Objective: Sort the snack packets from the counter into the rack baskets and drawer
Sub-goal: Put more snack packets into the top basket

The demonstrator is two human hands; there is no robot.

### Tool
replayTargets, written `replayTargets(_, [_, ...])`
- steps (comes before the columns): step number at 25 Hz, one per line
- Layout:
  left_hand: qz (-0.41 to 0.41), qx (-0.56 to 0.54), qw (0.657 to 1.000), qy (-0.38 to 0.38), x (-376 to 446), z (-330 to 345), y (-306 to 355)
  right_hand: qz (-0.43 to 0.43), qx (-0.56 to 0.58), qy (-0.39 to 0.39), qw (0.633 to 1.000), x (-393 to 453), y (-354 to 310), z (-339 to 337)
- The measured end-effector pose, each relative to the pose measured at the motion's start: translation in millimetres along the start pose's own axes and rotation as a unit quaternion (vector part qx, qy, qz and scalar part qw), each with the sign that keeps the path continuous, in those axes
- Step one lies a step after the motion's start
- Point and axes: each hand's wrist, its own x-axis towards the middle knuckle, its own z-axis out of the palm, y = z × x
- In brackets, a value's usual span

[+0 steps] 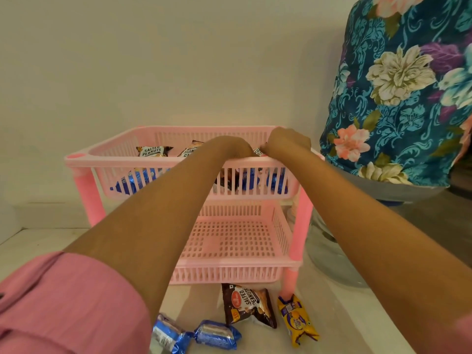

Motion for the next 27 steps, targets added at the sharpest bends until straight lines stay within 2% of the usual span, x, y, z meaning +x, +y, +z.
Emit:
replayTargets(3, [0.023,0.015,0.984,0.175,1.8,8.6,-1.9,-0.070,0.053,0.147,0.985,-8.7,1.4,2.3])
replayTargets(6, [0.056,0.001,0.924,0.378,-4.0,17.0,-6.0,-0.145,0.070,0.196,0.967,-23.1,2.5,6.4])
replayTargets(7, [0.061,0.013,0.907,0.416,-7.9,21.9,-6.7,-0.167,0.067,0.210,0.961,-30.2,4.4,10.7])
replayTargets(9, [0.070,0.041,0.892,0.445,-17.9,36.0,-9.7,-0.206,0.045,0.253,0.944,-50.8,10.3,22.9])
replayTargets(11, [0.075,0.092,0.889,0.443,-32.7,50.2,-16.8,-0.229,0.031,0.279,0.932,-70.0,18.8,38.2])
replayTargets(13, [0.089,0.138,0.888,0.429,-49.3,65.2,-29.3,-0.246,0.028,0.250,0.936,-93.6,29.9,57.1])
replayTargets(16, [0.134,0.127,0.910,0.371,-86.2,113.0,-54.4,-0.285,0.090,0.099,0.949,-146.6,56.8,103.7])
replayTargets(19, [0.133,-0.045,0.945,0.294,-148.3,207.5,-92.1,-0.249,0.135,-0.084,0.955,-222.2,95.1,162.3])
replayTargets(20, [0.105,-0.125,0.947,0.277,-174.4,242.5,-104.8,-0.233,0.145,-0.118,0.954,-246.1,108.1,178.8])
replayTargets(22, [-0.009,-0.260,0.933,0.247,-228.5,306.3,-127.3,-0.184,0.191,-0.179,0.947,-287.7,126.6,201.0])
replayTargets(25, [-0.164,-0.342,0.907,0.184,-288.7,367.7,-139.5,-0.166,0.194,-0.280,0.926,-320.9,134.9,218.6])
replayTargets(27, [-0.194,-0.368,0.901,0.122,-299.9,386.2,-135.4,-0.187,0.145,-0.311,0.920,-323.7,132.0,222.5])
